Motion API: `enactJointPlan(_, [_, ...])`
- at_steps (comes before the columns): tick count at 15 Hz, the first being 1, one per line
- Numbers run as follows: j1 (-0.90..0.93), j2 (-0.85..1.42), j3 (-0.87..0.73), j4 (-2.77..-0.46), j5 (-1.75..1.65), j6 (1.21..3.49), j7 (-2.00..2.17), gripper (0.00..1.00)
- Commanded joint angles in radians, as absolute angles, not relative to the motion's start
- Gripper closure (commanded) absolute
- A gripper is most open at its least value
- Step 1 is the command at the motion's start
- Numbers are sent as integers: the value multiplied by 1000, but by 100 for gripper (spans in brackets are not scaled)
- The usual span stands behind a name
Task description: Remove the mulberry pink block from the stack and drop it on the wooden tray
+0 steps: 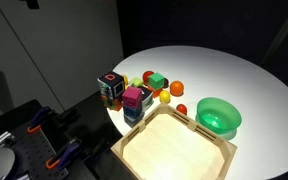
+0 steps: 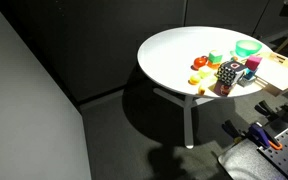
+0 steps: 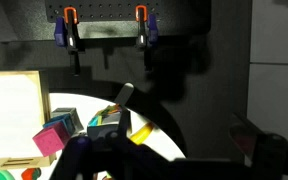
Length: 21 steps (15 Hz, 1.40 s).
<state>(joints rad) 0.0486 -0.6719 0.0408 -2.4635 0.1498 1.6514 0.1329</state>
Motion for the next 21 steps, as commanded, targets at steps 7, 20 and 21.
enactJointPlan(7, [37, -673, 49, -2461, 154, 1648, 127, 0])
enactJointPlan(20, [-39, -559, 31, -2373, 39, 1827, 124, 0])
enactJointPlan(21, [-47, -552, 23, -2365, 20, 1833, 117, 0])
